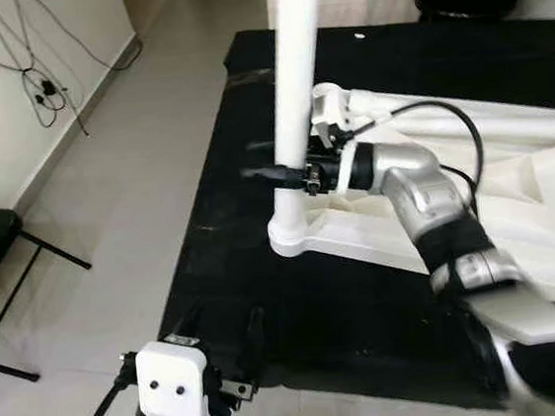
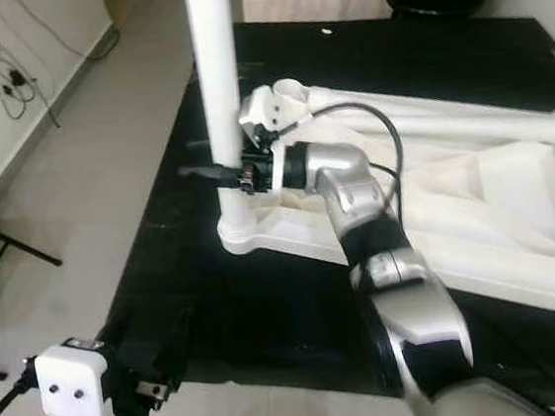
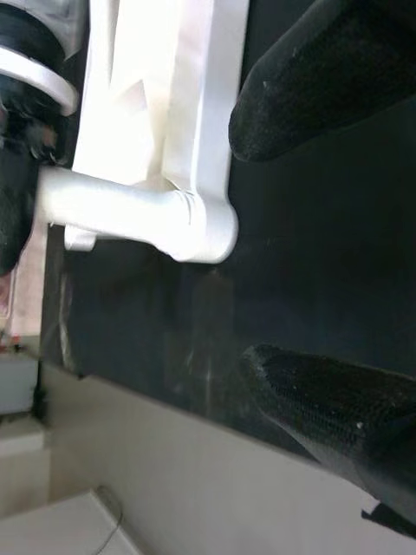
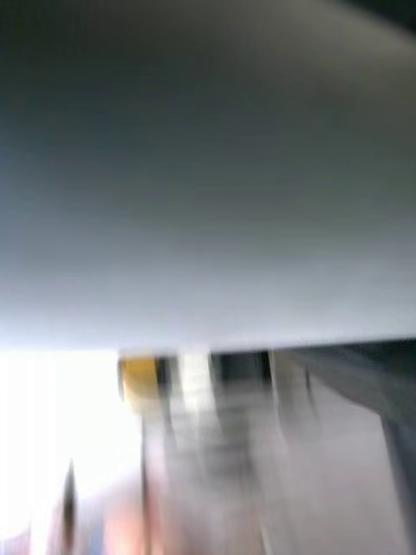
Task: Building children table
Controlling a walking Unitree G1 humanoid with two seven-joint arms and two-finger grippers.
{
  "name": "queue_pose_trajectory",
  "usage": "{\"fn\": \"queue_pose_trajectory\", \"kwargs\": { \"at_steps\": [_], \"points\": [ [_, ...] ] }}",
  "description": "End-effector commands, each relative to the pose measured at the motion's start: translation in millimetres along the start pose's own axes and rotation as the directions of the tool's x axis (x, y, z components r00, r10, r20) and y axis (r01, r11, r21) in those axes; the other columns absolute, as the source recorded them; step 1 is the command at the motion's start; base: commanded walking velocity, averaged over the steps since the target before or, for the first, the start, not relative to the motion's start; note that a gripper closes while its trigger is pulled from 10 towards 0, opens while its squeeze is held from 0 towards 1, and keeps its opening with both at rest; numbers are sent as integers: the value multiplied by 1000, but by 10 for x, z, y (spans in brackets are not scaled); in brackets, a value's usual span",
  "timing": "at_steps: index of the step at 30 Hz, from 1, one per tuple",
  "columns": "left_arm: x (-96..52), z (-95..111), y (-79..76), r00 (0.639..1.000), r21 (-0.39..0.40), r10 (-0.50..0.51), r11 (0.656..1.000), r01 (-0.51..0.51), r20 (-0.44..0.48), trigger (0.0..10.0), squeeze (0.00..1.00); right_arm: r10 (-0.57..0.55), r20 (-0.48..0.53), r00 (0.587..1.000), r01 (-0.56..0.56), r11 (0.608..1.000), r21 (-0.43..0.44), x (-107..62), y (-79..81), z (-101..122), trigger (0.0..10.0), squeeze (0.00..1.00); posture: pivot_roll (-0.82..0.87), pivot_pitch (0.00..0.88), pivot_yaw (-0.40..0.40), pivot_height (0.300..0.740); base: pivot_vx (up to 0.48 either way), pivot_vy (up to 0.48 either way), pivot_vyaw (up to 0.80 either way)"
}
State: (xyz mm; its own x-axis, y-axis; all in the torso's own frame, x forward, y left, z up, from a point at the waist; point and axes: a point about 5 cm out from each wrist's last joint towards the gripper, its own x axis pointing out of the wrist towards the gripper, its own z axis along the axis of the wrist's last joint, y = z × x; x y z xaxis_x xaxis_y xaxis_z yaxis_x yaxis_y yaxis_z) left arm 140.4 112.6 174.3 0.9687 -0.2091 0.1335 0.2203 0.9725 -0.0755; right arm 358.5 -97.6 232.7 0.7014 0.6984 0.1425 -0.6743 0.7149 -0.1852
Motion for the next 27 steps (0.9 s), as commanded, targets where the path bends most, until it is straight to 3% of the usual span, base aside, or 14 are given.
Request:
{"fn": "queue_pose_trajectory", "kwargs": {
  "at_steps": [1,2,3,5,12,13,14,15,18,19,20,21,26,27],
  "points": [
    [-7,-26,27,1000,3,-2,1000,2,-17,10000,0,-467,-214,858,445,884,-145,-481,-74,-373,0,0,78,187,-14,740,0,0,0],
    [1,-25,31,1000,5,-6,1000,6,-16,10000,0,-481,-207,852,458,876,-150,-539,64,-380,0,0,78,187,-14,740,0,0,0],
    [2,-31,35,1000,5,-7,1000,7,-17,10000,0,-417,-206,885,404,909,-103,-491,193,-406,0,0,67,176,-10,740,0,0,0],
    [2,-31,35,1000,5,-7,1000,7,-17,10000,0,-417,-206,885,404,909,-103,-491,193,-406,0,0,67,176,-10,740,0,0,0],
    [24,-36,32,1000,7,-6,1000,6,-11,10000,0,-338,-203,919,335,941,-47,-243,335,-363,0,0,73,175,-25,740,0,0,0],
    [24,-34,34,1000,8,-1,1000,1,-9,10000,0,-332,-210,919,332,943,-38,-229,365,-337,10000,0,72,176,-31,740,0,0,0],
    [24,-34,34,1000,8,-1,1000,1,-9,10000,0,-332,-210,919,332,943,-38,-229,365,-337,10000,0,72,176,-31,740,0,0,0],
    [25,-29,37,1000,7,2,1000,-2,-7,10000,0,-304,-194,933,301,952,-45,-203,412,-260,10000,898,73,180,-32,740,0,0,0],
    [25,-26,37,1000,7,3,1000,-3,-6,10000,0,-262,-163,951,254,965,-69,-180,446,-181,10000,898,73,180,-32,740,0,0,0],
    [26,-25,33,1000,6,2,1000,-2,-5,10000,0,-178,-129,976,172,983,-59,-89,399,-113,10000,1000,72,182,-30,740,0,0,0],
    [26,-25,33,1000,6,2,1000,-2,-5,10000,0,-178,-129,976,172,983,-59,-89,399,-113,10000,1000,72,182,-30,740,0,0,0],
    [27,-22,27,1000,3,0,1000,0,-5,10000,0,-43,-62,997,39,998,-53,46,311,26,10000,1000,73,184,-33,740,0,0,0],
    [31,-18,20,1000,1,-1,1000,1,-3,10000,0,110,-7,994,-111,992,-60,147,276,146,10000,1000,75,185,-36,740,0,0,0],
    [31,-16,17,1000,1,0,1000,0,-3,10000,0,200,-8,980,-200,978,-62,181,294,160,10000,1000,77,187,-38,740,0,0,0]
  ]
}}
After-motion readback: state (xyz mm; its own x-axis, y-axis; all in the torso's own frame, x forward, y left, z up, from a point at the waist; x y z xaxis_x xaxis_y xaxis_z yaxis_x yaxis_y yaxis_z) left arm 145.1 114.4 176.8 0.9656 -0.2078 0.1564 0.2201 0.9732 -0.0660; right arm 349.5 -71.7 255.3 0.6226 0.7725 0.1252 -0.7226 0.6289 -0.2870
